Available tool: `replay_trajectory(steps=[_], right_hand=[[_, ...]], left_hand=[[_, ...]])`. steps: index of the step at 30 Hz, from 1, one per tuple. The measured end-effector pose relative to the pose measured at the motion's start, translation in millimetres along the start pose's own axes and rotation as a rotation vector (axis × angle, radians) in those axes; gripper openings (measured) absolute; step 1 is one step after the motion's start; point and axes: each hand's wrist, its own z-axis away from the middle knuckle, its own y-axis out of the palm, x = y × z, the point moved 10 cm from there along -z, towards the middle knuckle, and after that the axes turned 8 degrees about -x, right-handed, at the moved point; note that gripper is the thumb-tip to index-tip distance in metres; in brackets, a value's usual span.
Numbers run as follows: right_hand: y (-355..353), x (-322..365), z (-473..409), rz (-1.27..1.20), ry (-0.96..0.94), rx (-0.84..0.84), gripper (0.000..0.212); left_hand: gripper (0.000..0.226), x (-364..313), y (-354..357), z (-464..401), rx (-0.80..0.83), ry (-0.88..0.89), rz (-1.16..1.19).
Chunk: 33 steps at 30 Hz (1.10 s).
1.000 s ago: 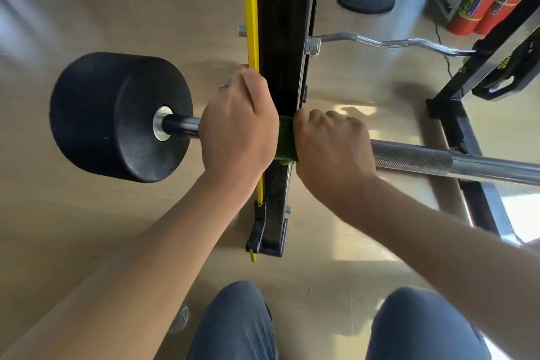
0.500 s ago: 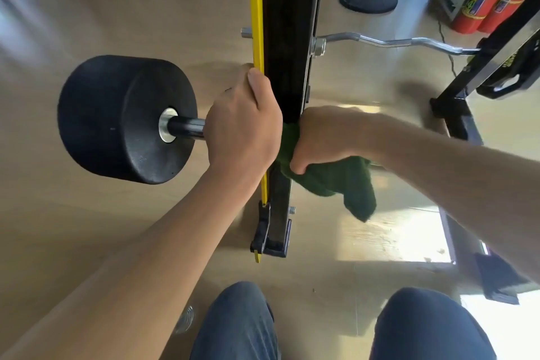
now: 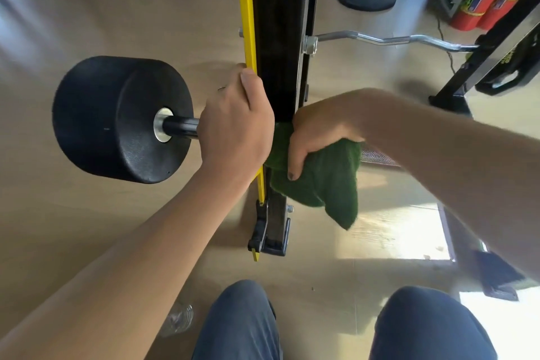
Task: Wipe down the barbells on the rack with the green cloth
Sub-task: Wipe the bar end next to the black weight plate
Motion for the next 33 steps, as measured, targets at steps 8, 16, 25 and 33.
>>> replay_trajectory(steps=[8, 16, 25, 33], right_hand=[[0, 0, 3, -0.056, 0.030, -0.027, 0.021], [-15, 28, 55, 0.532, -0.084, -1.194, 0.013], [16, 1, 15, -0.095, 0.106, 0.212, 0.027], [-24, 20, 35, 0.300, -0.096, -0.847, 0.016]], left_hand=[[0.034, 0, 0, 0, -0.006, -0.011, 0.010], [0.036, 3, 3, 0, 0.008, -0.044, -0.031], [0.033, 0, 2, 0, -0.016, 0.002, 0.024], [0.034, 1, 2, 0, -0.027, 0.005, -0.066]])
